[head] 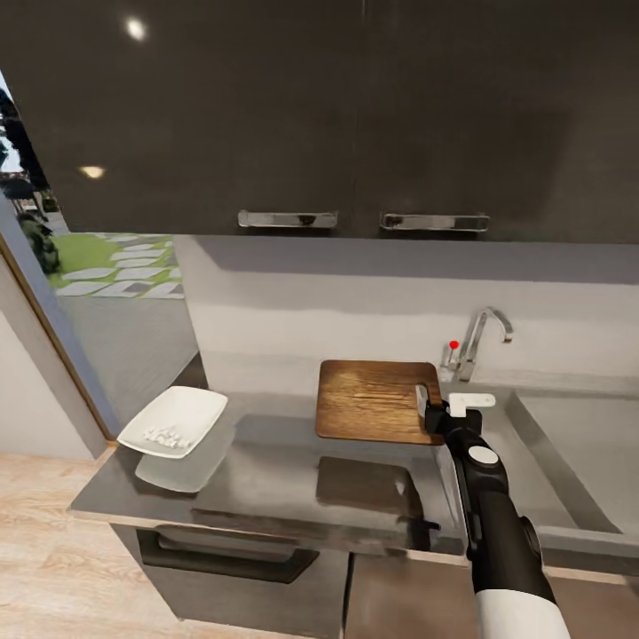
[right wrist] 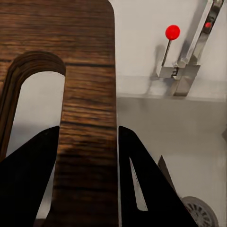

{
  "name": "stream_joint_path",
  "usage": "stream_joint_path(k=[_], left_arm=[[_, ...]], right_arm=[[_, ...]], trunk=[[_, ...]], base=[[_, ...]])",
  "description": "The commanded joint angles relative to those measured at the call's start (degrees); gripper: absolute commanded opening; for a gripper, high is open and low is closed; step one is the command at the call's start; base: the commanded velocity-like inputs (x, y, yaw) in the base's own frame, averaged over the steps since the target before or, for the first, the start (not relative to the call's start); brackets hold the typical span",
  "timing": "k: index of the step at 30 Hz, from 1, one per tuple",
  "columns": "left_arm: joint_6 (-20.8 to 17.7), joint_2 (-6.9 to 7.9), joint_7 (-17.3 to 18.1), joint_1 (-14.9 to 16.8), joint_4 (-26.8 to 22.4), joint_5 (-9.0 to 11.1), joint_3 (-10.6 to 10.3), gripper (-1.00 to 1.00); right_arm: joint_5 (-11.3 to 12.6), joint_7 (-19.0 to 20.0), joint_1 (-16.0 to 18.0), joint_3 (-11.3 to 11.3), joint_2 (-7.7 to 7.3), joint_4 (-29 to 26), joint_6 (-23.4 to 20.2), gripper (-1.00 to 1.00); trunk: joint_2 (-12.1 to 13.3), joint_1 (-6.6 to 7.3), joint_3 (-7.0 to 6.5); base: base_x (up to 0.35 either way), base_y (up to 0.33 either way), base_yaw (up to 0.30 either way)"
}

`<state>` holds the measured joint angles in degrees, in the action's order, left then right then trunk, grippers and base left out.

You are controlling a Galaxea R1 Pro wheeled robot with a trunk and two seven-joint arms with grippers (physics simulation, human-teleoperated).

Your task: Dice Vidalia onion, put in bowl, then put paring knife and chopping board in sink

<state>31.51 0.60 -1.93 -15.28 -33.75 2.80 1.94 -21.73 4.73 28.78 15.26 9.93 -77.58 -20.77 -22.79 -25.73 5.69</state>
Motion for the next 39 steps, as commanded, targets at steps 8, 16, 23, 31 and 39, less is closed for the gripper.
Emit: stream_joint_path(k=[8,16,23,31,39], left_arm=[[0.12,0.02,-0.09,-0.02,-0.17,0.27,-0.12,1.0],[0.13,0.11,-0.09,-0.02,-0.22,0.29,-0.11,1.0],[0.13,0.11,-0.09,-0.02,-0.33,0.27,-0.11,1.0],[0.13,0.11,-0.09,-0.02,-0.34,0.27,-0.09,1.0],[0.13,0.19,-0.09,-0.02,-0.37,0.28,-0.09,1.0]], right_arm=[[-0.65,-1.05,0.05,0.41,0.07,0.2,-0.29,-1.0],[20.25,-28.69,0.23,5.46,-3.93,4.51,-0.2,-1.0],[26.04,-39.38,11.09,5.22,-8.52,20.64,-0.25,-1.0],[28.15,-50.56,19.07,5.51,-9.33,34.02,1.14,-1.0],[39.17,-61.27,19.29,5.78,-10.26,39.0,11.18,-1.0]], trunk=[[-0.12,-0.05,0.11],[-0.12,-0.05,0.11],[-0.12,-0.05,0.11],[-0.12,-0.05,0.11],[-0.12,-0.05,0.11]], base=[[0.034,-0.028,0.005],[0.0,0.0,0.0],[0.0,0.0,0.0],[0.0,0.0,0.0],[0.0,0.0,0.0]])
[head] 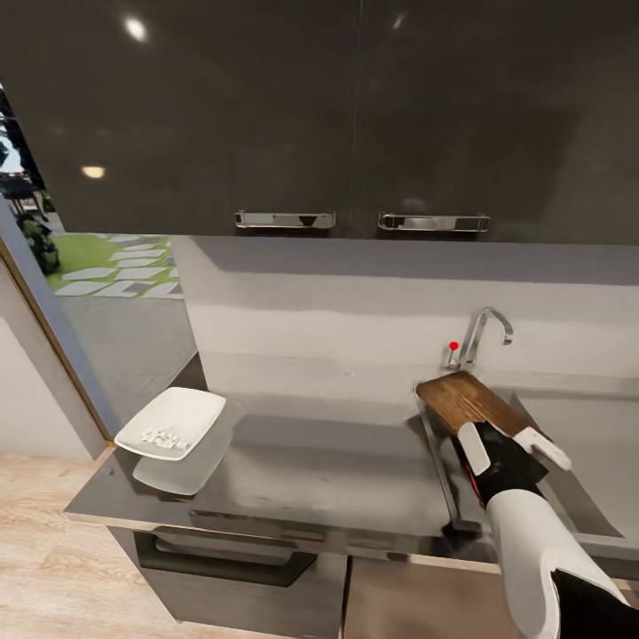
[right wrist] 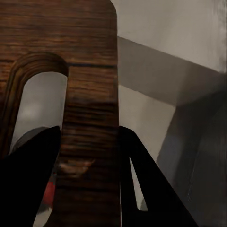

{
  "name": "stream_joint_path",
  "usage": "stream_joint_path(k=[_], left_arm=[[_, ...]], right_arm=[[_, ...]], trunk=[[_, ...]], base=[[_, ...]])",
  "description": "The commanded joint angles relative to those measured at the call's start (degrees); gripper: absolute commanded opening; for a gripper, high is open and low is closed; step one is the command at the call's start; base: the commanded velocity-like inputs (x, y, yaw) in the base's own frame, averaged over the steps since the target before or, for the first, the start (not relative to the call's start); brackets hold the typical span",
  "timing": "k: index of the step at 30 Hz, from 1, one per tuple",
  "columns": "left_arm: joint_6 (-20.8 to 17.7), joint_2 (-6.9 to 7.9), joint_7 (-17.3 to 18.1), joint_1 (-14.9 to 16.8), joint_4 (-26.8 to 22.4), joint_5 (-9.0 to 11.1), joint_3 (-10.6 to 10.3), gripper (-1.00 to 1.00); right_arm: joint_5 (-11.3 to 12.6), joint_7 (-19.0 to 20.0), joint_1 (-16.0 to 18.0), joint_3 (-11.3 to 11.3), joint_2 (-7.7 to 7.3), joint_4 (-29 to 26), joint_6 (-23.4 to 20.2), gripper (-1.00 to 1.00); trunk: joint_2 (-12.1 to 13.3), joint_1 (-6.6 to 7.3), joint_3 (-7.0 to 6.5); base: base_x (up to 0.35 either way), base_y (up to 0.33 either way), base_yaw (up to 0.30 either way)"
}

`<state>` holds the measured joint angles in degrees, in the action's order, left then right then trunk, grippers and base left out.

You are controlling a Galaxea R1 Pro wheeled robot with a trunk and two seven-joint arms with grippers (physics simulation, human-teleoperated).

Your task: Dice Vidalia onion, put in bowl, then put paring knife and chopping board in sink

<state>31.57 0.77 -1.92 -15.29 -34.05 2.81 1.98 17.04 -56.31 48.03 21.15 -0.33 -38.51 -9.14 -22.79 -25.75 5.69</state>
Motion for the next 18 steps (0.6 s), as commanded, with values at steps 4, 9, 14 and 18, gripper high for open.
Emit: stream_joint_path(k=[4,9,14,18], left_arm=[[0.07,0.02,-0.1,0.0,-0.09,0.28,-0.13,1.0],[0.07,0.05,-0.1,-0.01,-0.09,0.3,-0.13,1.0],[0.07,0.03,-0.1,-0.02,-0.39,0.31,-0.13,1.0],[0.07,0.03,-0.1,-0.01,-0.48,0.27,-0.13,1.0]], right_arm=[[0.68,-3.68,0.04,3.13,-0.01,0.46,0.89,-1.0],[0.63,-4.49,0.04,7.72,-0.02,0.95,1.26,-1.0],[0.58,-7.25,0.04,7.81,0.1,0.98,3.02,-1.0],[0.68,-7.66,0.04,7.75,0.36,0.92,3.52,-1.0]], trunk=[[-0.12,-0.04,0.11],[-0.12,-0.04,0.11],[-0.12,-0.04,0.11],[-0.12,-0.04,0.11]], base=[[0.0,0.0,0.0],[0.0,0.0,0.0],[0.041,0.0,0.0],[0.244,0.0,0.0]])
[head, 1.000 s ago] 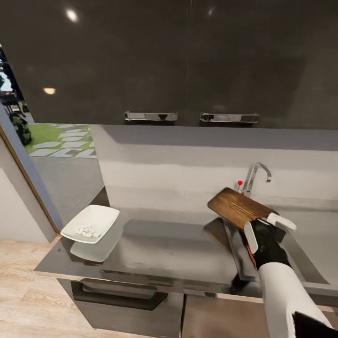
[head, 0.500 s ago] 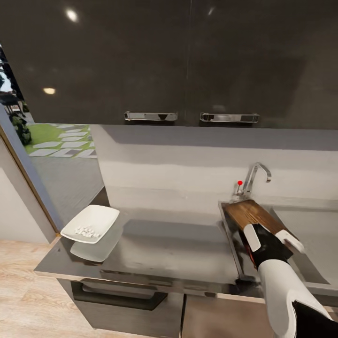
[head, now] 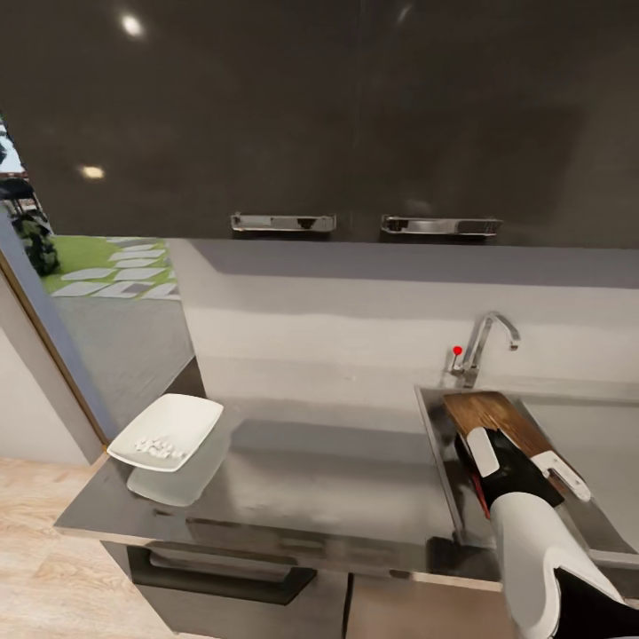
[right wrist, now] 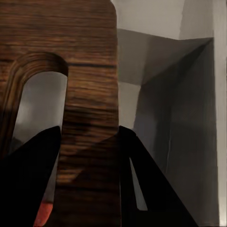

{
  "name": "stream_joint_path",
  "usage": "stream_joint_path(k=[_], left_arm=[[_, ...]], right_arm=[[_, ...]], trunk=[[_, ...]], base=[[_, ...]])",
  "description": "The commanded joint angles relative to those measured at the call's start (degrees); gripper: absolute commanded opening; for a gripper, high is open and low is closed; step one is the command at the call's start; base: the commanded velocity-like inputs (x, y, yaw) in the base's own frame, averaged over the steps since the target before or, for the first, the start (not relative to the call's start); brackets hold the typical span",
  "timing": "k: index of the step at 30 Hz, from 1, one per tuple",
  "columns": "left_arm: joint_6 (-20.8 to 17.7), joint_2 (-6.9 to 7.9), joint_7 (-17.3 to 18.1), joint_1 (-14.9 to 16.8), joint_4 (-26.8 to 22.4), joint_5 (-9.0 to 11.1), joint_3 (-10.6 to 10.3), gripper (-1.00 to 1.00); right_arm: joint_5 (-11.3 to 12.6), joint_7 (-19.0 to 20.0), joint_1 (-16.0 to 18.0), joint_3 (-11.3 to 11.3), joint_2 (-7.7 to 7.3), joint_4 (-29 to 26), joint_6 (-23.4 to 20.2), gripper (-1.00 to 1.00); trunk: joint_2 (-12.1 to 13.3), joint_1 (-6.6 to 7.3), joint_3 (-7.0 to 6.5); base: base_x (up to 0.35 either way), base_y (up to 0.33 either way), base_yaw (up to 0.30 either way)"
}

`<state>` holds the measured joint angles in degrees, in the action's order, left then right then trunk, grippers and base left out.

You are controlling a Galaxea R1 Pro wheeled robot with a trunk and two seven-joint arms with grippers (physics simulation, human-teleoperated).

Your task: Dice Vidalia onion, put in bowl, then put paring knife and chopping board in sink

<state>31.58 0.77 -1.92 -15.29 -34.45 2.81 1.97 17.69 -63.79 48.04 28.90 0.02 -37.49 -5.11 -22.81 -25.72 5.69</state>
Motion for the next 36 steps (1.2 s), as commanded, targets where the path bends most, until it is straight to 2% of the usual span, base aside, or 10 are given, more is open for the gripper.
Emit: stream_joint_path(k=[1,10,17,24,27,31,36], left_arm=[[0.06,0.02,-0.1,-0.03,-0.08,0.27,-0.13,1.0],[0.06,0.03,-0.1,-0.01,-0.09,0.27,-0.13,1.0],[0.07,0.02,-0.1,-0.02,-0.09,0.29,-0.13,1.0],[0.12,0.02,-0.1,-0.02,-0.09,0.27,-0.13,1.0],[0.13,0.02,-0.1,-0.04,-0.09,0.27,-0.13,1.0],[0.15,0.02,-0.1,-0.01,-0.09,0.28,-0.13,1.0],[0.11,0.02,-0.1,-0.02,-0.09,0.27,-0.13,1.0]], right_arm=[[0.04,-0.22,0.04,-0.02,0.08,-0.11,-0.36,-1.0],[-0.02,-0.79,0.04,0.04,0.34,1.14,0.46,-1.0],[0.15,-0.04,0.04,0.52,-0.85,10.59,8.13,-1.0],[0.07,2.28,0.04,0.61,-1.15,13.66,9.64,-1.0],[0.0,3.63,0.04,0.61,-1.26,15.13,11.71,-1.0],[0.13,5.66,0.04,0.61,-2.71,19.11,14.25,-1.0],[0.15,6.17,0.04,0.56,-3.07,19.78,15.12,-1.0]], trunk=[[-0.11,-0.07,0.11],[-0.11,-0.07,0.63],[-0.11,-0.07,1.26],[-0.11,-0.07,1.9],[-0.11,-0.07,2.17],[-0.11,-0.07,2.53],[-0.11,-0.07,2.99]], base=[[0.313,0.0,0.0],[0.154,0.0,0.0],[0.003,0.0,0.0],[0.0,0.0,0.0],[0.028,-0.047,0.0],[0.075,-0.145,0.0],[0.016,-0.029,0.0]])
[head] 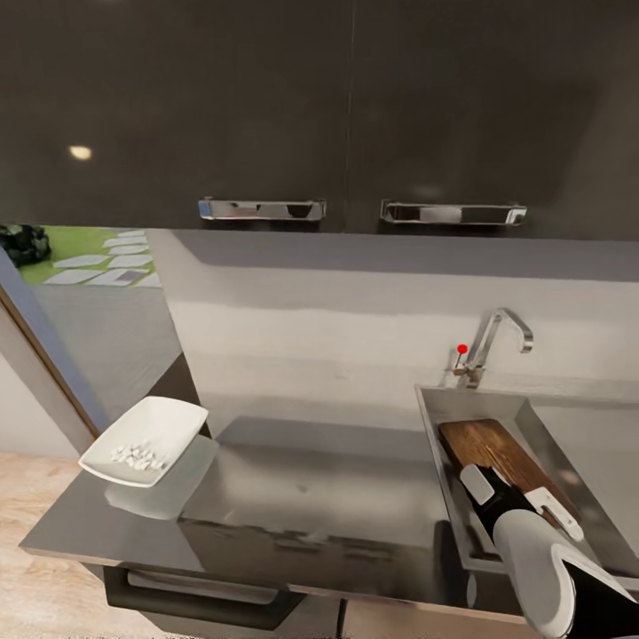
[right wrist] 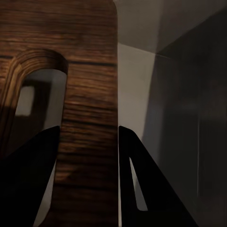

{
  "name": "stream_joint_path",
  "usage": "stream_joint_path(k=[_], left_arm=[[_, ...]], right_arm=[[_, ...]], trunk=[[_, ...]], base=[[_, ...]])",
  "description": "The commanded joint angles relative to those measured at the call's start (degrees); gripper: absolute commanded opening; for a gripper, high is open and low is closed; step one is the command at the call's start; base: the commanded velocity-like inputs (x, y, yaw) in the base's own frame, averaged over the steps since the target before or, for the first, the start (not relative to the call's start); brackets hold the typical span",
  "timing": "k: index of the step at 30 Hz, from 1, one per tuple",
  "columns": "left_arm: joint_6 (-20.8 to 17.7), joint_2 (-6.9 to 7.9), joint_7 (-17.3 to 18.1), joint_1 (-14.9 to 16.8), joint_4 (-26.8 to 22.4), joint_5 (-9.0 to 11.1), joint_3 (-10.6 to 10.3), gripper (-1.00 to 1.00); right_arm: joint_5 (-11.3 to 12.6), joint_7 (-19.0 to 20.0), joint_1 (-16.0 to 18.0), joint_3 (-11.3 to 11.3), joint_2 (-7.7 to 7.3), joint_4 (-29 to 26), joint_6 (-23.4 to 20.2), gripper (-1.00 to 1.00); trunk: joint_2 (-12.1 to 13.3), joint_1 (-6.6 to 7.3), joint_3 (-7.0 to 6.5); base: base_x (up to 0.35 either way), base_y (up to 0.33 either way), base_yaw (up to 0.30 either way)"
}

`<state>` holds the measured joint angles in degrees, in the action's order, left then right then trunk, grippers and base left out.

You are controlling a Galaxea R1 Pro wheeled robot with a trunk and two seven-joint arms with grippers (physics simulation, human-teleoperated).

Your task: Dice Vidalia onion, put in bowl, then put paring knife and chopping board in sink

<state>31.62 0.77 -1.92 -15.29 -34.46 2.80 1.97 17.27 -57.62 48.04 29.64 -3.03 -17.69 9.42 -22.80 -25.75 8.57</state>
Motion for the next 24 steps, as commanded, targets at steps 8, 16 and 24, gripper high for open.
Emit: stream_joint_path(k=[8,16,24], left_arm=[[0.1,0.02,-0.1,-0.01,-0.08,0.27,-0.13,1.0],[0.1,0.02,-0.1,0.0,-0.07,0.27,-0.13,1.0],[0.1,0.02,-0.1,0.0,-0.08,0.27,-0.13,1.0]], right_arm=[[0.57,0.05,0.04,-0.2,0.03,0.72,0.77,-1.0],[0.74,0.86,0.04,-0.35,0.04,0.76,0.62,-1.0],[0.58,2.73,0.04,-0.21,-0.03,0.77,0.63,-1.0]], trunk=[[-0.12,-0.03,0.8],[-0.12,-0.03,0.89],[-0.12,-0.03,0.89]], base=[[0.0,-0.001,0.0],[0.0,0.0,0.0],[0.0,0.0,0.0]])
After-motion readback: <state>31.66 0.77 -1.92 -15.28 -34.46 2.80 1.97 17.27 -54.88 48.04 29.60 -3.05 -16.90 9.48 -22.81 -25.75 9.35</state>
